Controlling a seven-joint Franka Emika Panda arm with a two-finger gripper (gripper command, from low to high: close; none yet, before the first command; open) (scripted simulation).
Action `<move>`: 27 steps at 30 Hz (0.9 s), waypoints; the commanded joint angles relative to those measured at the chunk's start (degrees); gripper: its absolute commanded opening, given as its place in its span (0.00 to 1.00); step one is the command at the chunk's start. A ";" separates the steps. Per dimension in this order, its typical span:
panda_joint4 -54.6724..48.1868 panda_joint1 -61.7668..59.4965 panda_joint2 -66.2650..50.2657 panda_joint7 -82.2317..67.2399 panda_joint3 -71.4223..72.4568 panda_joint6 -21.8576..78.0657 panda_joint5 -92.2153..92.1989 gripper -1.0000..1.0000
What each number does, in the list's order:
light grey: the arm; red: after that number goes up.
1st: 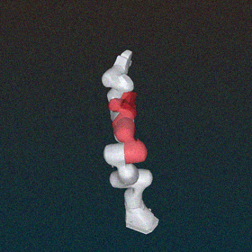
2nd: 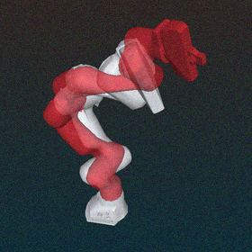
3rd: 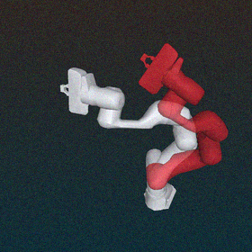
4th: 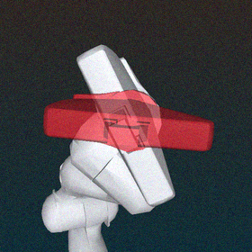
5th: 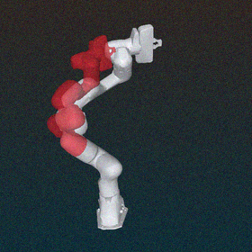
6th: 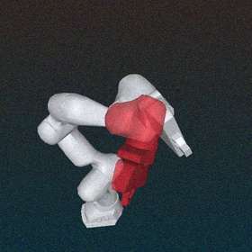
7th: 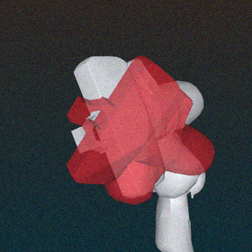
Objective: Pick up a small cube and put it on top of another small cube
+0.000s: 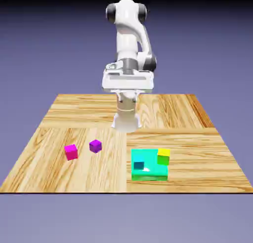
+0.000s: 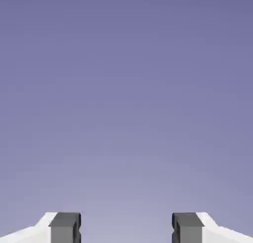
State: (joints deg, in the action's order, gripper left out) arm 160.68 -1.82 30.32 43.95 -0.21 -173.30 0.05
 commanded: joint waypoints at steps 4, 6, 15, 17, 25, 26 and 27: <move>-1.07 -8.31 -7.76 4.94 -0.70 2.33 0.16 0.50; -1.61 -12.46 -11.64 7.41 -1.05 3.50 0.25 0.50; -4.02 -31.15 -29.09 18.53 -2.62 8.75 0.61 0.50; -4.55 -35.30 -32.97 21.00 -2.96 9.92 0.70 0.50; -6.96 -39.17 -46.06 22.05 -2.07 2.40 -0.20 0.50; -7.37 -39.36 -48.13 21.91 -1.84 0.73 -0.39 0.50; -7.71 -39.52 -49.85 21.80 -1.65 -0.65 -0.55 0.50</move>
State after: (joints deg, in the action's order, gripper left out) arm 152.97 -41.34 -19.53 65.75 -1.86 -173.96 -0.50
